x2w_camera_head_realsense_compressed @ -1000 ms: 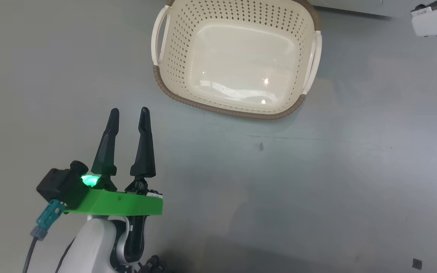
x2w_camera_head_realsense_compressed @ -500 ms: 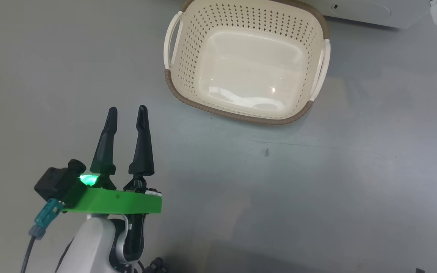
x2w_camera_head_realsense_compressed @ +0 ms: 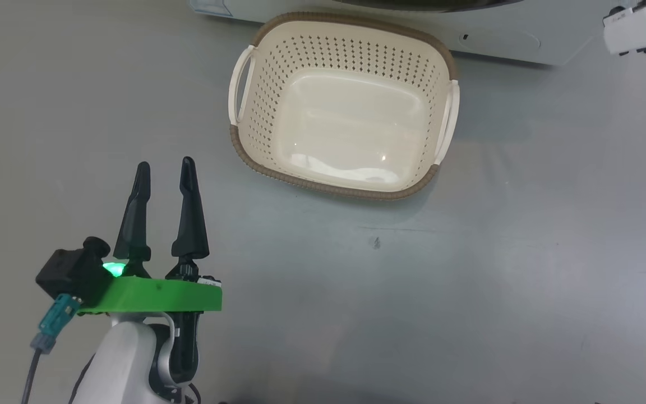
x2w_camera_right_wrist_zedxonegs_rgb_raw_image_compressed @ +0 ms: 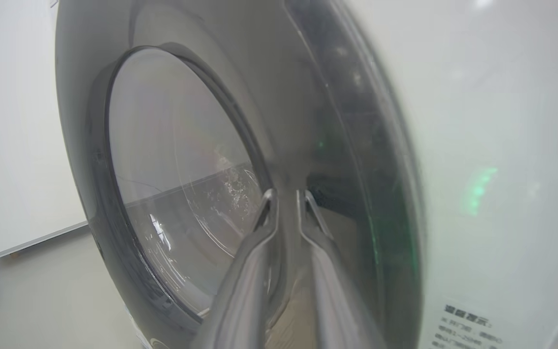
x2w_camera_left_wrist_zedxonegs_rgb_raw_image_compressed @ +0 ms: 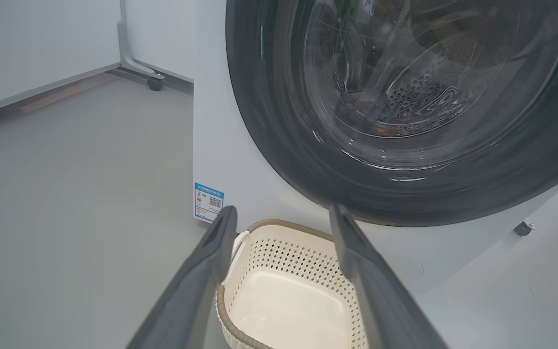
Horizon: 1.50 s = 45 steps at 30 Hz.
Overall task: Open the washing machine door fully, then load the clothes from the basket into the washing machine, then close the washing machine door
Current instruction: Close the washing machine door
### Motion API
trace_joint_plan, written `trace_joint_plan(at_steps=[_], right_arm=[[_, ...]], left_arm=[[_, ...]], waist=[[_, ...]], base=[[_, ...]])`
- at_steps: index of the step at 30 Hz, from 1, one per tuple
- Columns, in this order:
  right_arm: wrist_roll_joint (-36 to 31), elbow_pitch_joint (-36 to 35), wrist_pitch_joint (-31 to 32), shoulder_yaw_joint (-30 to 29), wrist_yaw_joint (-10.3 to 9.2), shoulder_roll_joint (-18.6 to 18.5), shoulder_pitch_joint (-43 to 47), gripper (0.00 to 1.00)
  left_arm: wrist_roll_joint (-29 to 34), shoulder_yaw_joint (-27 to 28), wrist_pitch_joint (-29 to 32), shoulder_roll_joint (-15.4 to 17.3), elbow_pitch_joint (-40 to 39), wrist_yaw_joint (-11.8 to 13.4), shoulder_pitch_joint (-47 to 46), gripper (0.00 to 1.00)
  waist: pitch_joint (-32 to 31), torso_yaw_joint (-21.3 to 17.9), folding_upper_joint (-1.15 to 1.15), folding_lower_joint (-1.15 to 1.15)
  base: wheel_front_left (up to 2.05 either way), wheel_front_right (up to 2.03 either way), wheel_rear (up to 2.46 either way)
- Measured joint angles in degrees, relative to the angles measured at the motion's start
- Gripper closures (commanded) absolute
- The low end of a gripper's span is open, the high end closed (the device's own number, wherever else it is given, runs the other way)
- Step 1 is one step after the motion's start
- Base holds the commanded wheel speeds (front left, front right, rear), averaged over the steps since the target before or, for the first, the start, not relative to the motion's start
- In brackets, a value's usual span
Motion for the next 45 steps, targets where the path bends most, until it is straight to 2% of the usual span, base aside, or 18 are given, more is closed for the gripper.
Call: trace_joint_plan(at_steps=[2,3,11,15,26,36,45], right_arm=[[0.0,-0.8,0.0,-0.5,0.00,0.7,2.0,0.07],[0.0,-1.1,0.0,-0.8,0.00,1.1,3.1,0.00],[-0.1,-3.6,0.0,-3.0,0.00,3.5,13.0,0.00],[-0.5,-4.3,0.0,-4.5,0.00,4.7,18.2,0.00],[-0.9,-5.7,0.0,-7.4,-0.01,7.9,31.6,0.00],[-1.1,-5.8,0.0,-10.9,-0.01,9.8,43.9,0.00],[-1.2,-7.3,0.0,-13.5,-0.01,10.5,50.8,0.00]], left_arm=[[0.0,0.4,0.0,0.0,1.1,0.0,0.1,0.00],[0.0,0.5,0.0,0.0,1.6,0.0,0.2,0.00],[1.5,3.3,0.0,0.0,5.2,-0.6,2.5,0.00],[4.2,4.5,0.0,0.0,6.8,-1.8,3.7,0.00],[6.7,7.6,0.0,0.0,10.0,-2.1,9.4,0.00],[6.9,8.7,0.0,0.1,11.1,-2.5,14.7,0.00],[7.0,8.4,0.0,0.1,10.9,-2.6,17.9,0.00]], waist=[[-0.9,-0.5,0.00,0.00],[-1.3,-0.8,0.00,0.00],[-6.0,-3.3,0.00,0.00],[-8.9,-4.8,0.00,0.00],[-17.4,-9.2,0.00,-0.01],[-25.6,-12.6,0.00,-0.01],[-30.9,-15.1,0.00,-0.01]], base=[[0.00,0.00,0.00],[0.00,0.00,0.00],[0.00,0.00,0.00],[0.00,0.00,0.00],[0.00,0.00,0.00],[0.00,0.00,0.00],[0.00,0.00,0.00]])
